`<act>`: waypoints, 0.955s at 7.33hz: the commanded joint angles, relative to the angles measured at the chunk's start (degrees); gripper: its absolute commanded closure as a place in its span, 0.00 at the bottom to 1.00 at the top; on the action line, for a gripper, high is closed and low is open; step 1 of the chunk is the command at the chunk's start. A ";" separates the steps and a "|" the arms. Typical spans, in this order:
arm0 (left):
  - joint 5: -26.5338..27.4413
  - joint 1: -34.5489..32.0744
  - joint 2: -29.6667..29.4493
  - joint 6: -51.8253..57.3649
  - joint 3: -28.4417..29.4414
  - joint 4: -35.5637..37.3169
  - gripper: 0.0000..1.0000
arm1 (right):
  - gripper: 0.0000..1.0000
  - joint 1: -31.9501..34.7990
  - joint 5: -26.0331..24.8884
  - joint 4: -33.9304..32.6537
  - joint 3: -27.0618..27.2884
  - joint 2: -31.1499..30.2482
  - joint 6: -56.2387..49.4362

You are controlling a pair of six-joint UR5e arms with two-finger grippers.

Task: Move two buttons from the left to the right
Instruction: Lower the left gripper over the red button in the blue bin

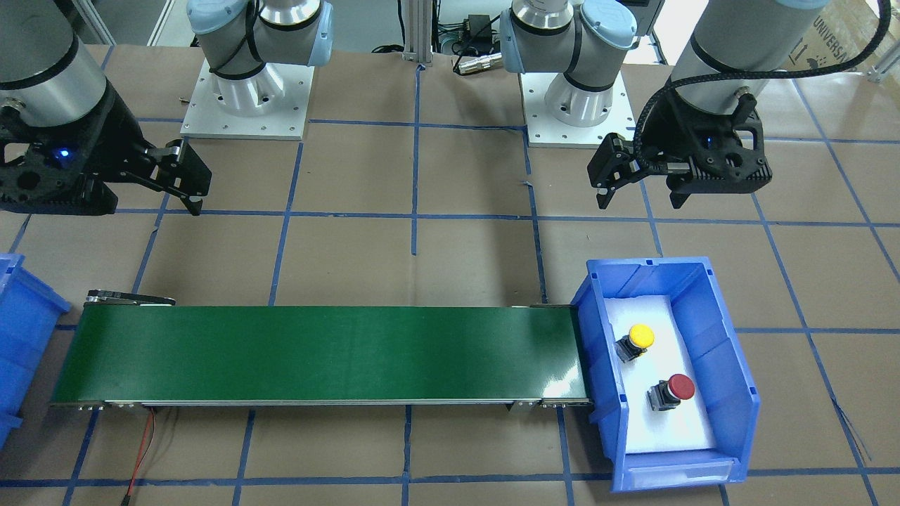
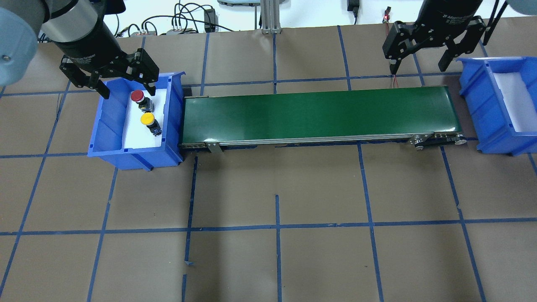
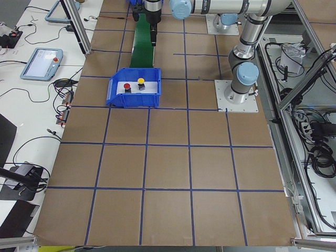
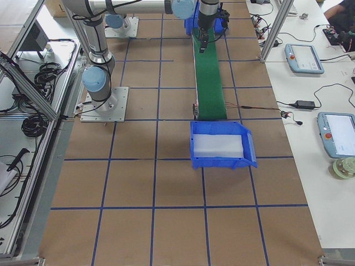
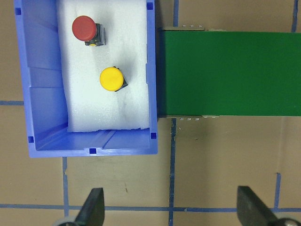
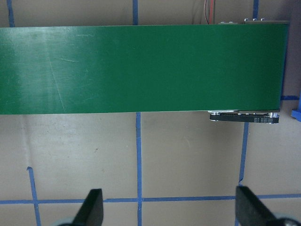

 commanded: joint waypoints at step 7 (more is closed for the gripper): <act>0.00 3.31 -6.64 3.59 0.34 8.08 0.00 | 0.00 -0.78 2.38 4.04 0.44 -0.29 0.00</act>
